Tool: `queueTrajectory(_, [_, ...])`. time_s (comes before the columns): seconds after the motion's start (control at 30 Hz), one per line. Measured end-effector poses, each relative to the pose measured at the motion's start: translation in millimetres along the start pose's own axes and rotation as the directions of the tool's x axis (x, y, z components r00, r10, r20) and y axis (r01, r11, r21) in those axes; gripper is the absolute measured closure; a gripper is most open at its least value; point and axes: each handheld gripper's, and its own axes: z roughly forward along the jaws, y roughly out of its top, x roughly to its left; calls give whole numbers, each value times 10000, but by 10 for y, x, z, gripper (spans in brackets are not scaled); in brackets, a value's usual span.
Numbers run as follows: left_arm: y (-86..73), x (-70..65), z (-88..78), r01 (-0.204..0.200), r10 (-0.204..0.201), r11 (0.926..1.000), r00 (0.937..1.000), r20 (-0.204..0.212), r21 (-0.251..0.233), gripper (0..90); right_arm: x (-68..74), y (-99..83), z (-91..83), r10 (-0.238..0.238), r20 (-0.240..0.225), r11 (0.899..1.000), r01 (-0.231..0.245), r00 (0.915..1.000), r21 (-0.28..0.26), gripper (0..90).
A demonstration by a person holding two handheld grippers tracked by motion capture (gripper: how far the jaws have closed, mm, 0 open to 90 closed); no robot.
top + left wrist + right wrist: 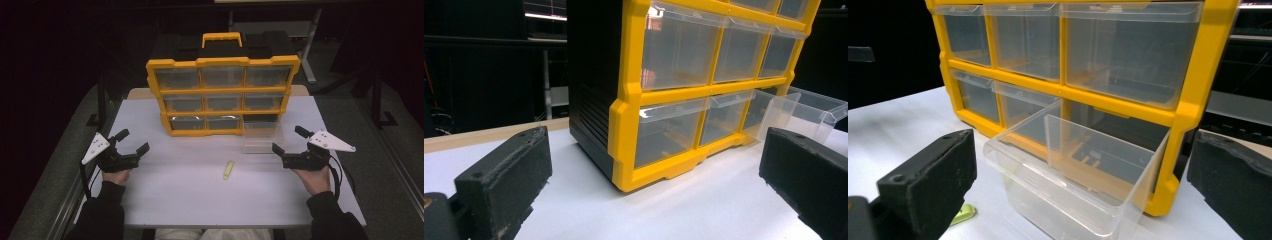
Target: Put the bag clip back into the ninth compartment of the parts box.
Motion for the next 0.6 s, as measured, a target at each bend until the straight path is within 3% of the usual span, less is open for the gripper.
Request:
queueTrajectory(0.4, [4,4,-11,-16,16,10000,10000,-28,-10,2,16,-11,-21,199,45,9998,-199,9998,-8,0])
queueTrajectory(0.6, [-3,0,-6,9,-9,10000,10000,-19,52,2,29,-11,-18,71,-31,10000,-71,10000,67,0])
